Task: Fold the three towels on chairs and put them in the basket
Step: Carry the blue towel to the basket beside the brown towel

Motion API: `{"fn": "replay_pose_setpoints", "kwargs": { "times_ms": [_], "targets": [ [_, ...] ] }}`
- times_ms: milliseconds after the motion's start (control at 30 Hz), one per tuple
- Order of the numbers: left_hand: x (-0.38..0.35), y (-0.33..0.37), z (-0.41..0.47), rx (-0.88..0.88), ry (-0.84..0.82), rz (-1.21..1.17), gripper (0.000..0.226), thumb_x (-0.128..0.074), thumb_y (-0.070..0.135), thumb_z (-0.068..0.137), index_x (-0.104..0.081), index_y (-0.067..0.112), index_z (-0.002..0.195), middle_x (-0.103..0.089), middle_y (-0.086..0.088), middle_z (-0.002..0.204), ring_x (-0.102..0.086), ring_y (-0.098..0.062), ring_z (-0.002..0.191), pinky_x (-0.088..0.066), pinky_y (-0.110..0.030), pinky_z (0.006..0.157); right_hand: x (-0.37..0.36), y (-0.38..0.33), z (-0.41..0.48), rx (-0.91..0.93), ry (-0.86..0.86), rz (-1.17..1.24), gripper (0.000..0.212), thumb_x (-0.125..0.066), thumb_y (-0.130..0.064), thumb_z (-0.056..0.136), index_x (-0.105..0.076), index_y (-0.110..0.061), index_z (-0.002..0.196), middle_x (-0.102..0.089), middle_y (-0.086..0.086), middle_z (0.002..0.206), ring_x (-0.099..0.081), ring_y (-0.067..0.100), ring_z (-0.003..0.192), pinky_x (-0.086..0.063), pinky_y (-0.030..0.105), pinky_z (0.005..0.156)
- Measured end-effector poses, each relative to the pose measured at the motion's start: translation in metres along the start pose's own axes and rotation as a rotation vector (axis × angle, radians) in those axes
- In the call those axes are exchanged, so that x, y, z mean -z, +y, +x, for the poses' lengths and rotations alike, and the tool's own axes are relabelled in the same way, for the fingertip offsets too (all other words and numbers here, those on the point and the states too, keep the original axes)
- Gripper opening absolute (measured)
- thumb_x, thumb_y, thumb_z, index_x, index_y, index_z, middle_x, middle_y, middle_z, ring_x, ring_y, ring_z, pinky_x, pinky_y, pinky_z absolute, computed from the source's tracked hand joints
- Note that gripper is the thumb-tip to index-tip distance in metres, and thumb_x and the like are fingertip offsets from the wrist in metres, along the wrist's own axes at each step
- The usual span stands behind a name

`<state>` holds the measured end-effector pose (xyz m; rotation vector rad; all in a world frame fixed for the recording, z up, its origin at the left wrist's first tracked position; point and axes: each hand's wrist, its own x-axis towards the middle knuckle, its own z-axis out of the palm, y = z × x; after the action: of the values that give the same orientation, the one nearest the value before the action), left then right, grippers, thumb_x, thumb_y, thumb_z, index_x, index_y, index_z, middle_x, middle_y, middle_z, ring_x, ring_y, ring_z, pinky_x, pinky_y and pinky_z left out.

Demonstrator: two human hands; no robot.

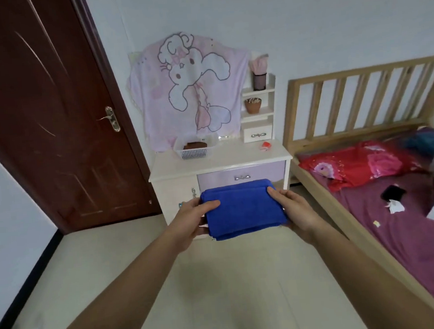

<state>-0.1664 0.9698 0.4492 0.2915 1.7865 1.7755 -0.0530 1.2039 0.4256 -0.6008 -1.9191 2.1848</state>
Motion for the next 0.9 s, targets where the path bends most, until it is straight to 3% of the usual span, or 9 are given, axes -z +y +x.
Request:
{"fn": "replay_pose_setpoints", "kwargs": {
  "times_ms": [133,233,333,400,467,533,600,767,900],
  "targets": [
    [0.007,0.029,0.085,0.005,0.090,-0.058,0.038,-0.071,0.025,0.088,-0.062,0.015,0.124,-0.073,-0.004,0.116,-0.072,-0.026,0.101,-0.059,-0.048,0.085,0.005,-0.024,0.106,-0.090,-0.137,0.316,0.048,-0.060,-0.042,0.096,-0.057,-0.014,0.135,-0.072,0.006,0.116,-0.069,0.016,0.097,-0.056,0.029,0.080],
    [0.029,0.053,0.155,-0.013,0.189,-0.129,0.041,-0.071,0.024,0.088,-0.060,0.015,0.126,-0.072,-0.005,0.119,-0.071,-0.028,0.104,-0.059,-0.048,0.084,-0.012,-0.047,0.190,-0.210,-0.149,0.534,0.060,-0.065,-0.049,0.091,-0.058,-0.003,0.129,-0.070,0.010,0.109,-0.067,0.021,0.096,-0.056,0.032,0.085],
    [0.056,0.060,0.207,-0.007,0.281,-0.193,0.041,-0.071,0.024,0.088,-0.060,0.018,0.127,-0.071,-0.003,0.120,-0.070,-0.027,0.105,-0.060,-0.042,0.075,-0.039,-0.050,0.256,-0.277,-0.205,0.657,0.061,-0.070,-0.054,0.084,-0.062,-0.003,0.116,-0.067,0.010,0.100,-0.063,0.024,0.095,-0.046,0.035,0.096],
    [0.077,0.061,0.244,-0.002,0.309,-0.208,0.040,-0.071,0.024,0.088,-0.061,0.018,0.126,-0.071,-0.002,0.119,-0.070,-0.027,0.104,-0.059,-0.038,0.071,-0.059,-0.047,0.299,-0.307,-0.226,0.644,0.054,-0.070,-0.054,0.084,-0.064,-0.006,0.108,-0.066,0.008,0.094,-0.064,0.024,0.092,-0.045,0.035,0.097],
    [0.107,0.060,0.295,-0.005,0.316,-0.227,0.040,-0.072,0.023,0.087,-0.061,0.017,0.125,-0.071,-0.004,0.120,-0.070,-0.028,0.104,-0.059,-0.037,0.071,-0.079,-0.042,0.355,-0.315,-0.246,0.578,0.051,-0.071,-0.055,0.083,-0.065,-0.010,0.106,-0.067,0.007,0.103,-0.065,0.026,0.103,-0.046,0.037,0.103],
    [0.127,0.059,0.334,-0.007,0.309,-0.232,0.042,-0.072,0.022,0.087,-0.059,0.017,0.127,-0.070,-0.005,0.121,-0.070,-0.029,0.105,-0.059,-0.038,0.071,-0.093,-0.043,0.393,-0.300,-0.259,0.512,0.052,-0.069,-0.054,0.085,-0.066,-0.014,0.117,-0.069,0.004,0.120,-0.064,0.027,0.118,-0.044,0.046,0.108],
    [0.153,0.059,0.386,0.005,0.278,-0.264,0.045,-0.072,0.019,0.087,-0.057,0.016,0.129,-0.069,-0.007,0.123,-0.070,-0.029,0.105,-0.059,-0.039,0.071,-0.111,-0.040,0.443,-0.268,-0.237,0.504,0.052,-0.064,-0.051,0.090,-0.063,-0.015,0.128,-0.068,0.007,0.128,-0.063,0.029,0.121,-0.046,0.051,0.106],
    [0.200,0.085,0.508,0.056,0.170,-0.322,0.046,-0.070,0.018,0.089,-0.054,0.019,0.132,-0.067,-0.006,0.126,-0.070,-0.029,0.106,-0.060,-0.045,0.078,-0.152,-0.058,0.560,-0.196,-0.135,0.555,0.056,-0.061,-0.045,0.090,-0.058,-0.011,0.134,-0.065,0.014,0.131,-0.064,0.028,0.118,-0.053,0.043,0.092],
    [0.213,0.110,0.580,0.075,0.097,-0.331,0.048,-0.068,0.020,0.090,-0.051,0.021,0.135,-0.065,-0.005,0.131,-0.068,-0.030,0.111,-0.058,-0.049,0.086,-0.154,-0.067,0.622,-0.176,-0.067,0.565,0.049,-0.066,-0.040,0.090,-0.056,-0.010,0.128,-0.065,0.012,0.131,-0.064,0.028,0.119,-0.055,0.043,0.094]
  ]
}}
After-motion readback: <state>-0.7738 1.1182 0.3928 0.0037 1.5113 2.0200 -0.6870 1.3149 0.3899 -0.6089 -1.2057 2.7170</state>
